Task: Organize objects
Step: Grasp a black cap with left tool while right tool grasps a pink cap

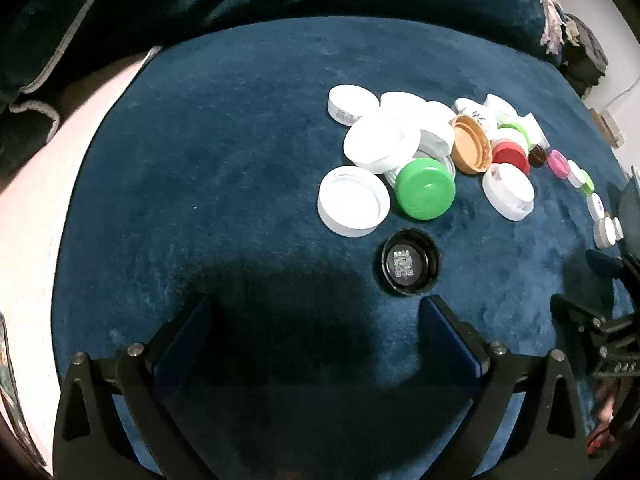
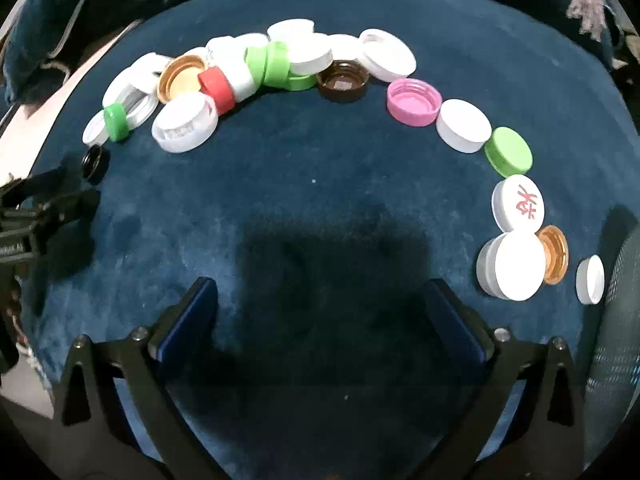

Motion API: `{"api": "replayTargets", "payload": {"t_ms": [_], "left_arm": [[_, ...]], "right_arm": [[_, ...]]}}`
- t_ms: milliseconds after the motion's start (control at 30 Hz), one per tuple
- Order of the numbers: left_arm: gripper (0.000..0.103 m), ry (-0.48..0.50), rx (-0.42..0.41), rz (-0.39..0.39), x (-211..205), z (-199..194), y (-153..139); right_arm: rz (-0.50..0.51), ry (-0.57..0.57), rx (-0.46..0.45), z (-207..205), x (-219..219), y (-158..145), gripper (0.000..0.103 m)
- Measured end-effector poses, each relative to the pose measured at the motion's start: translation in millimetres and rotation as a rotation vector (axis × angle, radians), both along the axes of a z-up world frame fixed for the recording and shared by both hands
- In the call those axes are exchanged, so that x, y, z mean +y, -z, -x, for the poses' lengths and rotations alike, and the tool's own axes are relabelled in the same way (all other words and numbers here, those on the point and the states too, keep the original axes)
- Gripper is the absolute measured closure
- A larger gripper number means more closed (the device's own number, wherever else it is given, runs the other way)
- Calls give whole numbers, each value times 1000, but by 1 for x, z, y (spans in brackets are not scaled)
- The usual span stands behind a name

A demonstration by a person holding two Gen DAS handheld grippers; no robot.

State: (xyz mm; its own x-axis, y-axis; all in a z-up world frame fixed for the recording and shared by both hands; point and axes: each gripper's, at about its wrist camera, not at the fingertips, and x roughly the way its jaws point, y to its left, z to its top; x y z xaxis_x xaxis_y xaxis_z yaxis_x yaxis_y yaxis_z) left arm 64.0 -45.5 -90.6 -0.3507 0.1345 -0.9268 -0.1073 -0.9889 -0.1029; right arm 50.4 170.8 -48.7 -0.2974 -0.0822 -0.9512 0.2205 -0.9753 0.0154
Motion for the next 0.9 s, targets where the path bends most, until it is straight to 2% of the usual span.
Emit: {"api": "replayTargets", "payload": {"t_ms": [100, 200, 233, 367, 433, 467, 500, 533, 633, 700, 900], "left_arm": [[2, -3, -8, 7, 3, 1, -6], [3, -37, 51, -136, -4, -3, -19], [4, -41, 61, -160, -5, -3, -21], [17, -40, 62, -160, 1, 3, -22], [30, -26, 71, -137, 5, 5, -23], [52, -18, 82, -122, 5, 5, -24], [69, -13, 84, -113, 3, 3, -23], [72, -7, 83, -110, 4, 3, -22], [72, 0, 82, -138, 2, 6, -23], [72, 10, 82, -148, 0, 3, -25], [72, 11, 62, -184, -3, -3, -26]], "right_arm": [[-4, -11, 6, -2, -1, -1, 0], [13, -12, -9, 0, 0, -5, 0], [17, -10, -5, 0, 0, -6, 0], [10, -18, 10, -2, -3, -7, 0], [19, -22, 18, -3, -4, -10, 0], [31, -23, 27, -3, -4, -13, 0], [49, -22, 47, -4, -3, -18, 2], [66, -22, 70, -5, -2, -23, 2], [81, -3, 170, -2, 1, -42, 2], [74, 17, 204, 5, 4, -48, 2], [57, 95, 234, 48, 28, -48, 8]]}}
